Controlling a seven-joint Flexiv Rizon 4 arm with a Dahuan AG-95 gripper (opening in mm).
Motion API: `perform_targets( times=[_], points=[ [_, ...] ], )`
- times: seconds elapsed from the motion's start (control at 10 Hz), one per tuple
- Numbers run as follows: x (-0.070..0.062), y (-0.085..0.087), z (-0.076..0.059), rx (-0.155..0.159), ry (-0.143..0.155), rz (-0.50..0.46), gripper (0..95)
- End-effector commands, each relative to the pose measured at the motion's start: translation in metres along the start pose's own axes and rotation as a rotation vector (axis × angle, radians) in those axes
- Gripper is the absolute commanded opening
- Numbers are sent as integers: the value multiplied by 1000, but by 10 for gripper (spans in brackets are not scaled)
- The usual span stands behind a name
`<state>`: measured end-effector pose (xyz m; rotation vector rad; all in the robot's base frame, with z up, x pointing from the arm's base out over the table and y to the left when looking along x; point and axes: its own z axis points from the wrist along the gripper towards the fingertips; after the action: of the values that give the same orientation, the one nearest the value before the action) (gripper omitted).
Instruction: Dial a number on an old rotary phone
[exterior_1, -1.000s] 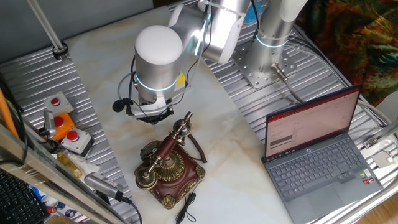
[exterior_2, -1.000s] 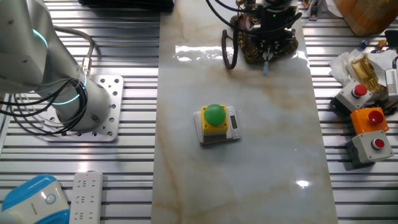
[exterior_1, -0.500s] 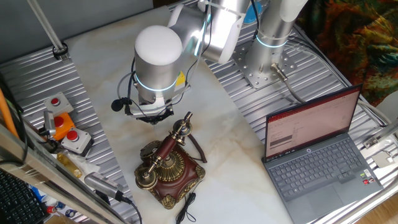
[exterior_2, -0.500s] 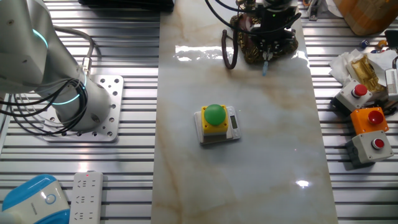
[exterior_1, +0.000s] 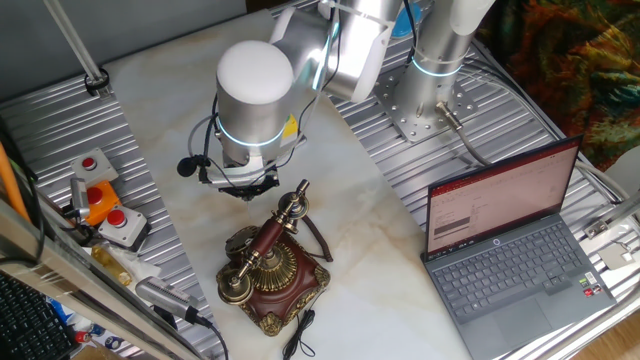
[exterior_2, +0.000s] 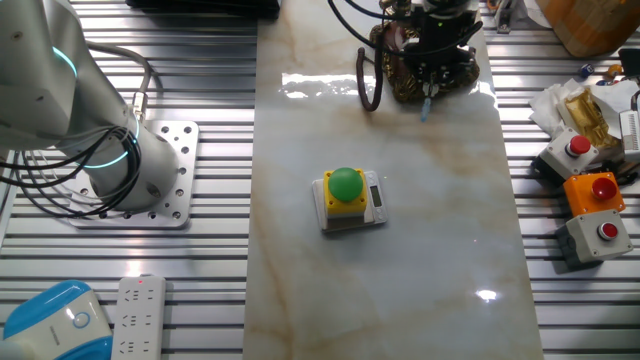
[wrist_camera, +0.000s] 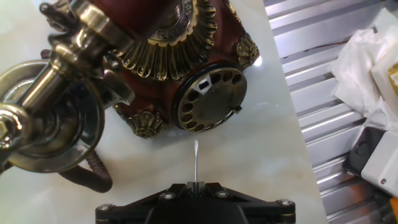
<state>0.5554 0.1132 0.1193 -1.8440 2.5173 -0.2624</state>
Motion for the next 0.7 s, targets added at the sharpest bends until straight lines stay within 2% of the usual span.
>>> perform_targets(
  times=[0.1,0.5,0.7],
  points=[
    [0,-1,1,6,-11,15,0],
    [-2,-13,10,-2,-26,-3,0],
    [-4,-29,7,-10,-31,-19,0]
  ],
)
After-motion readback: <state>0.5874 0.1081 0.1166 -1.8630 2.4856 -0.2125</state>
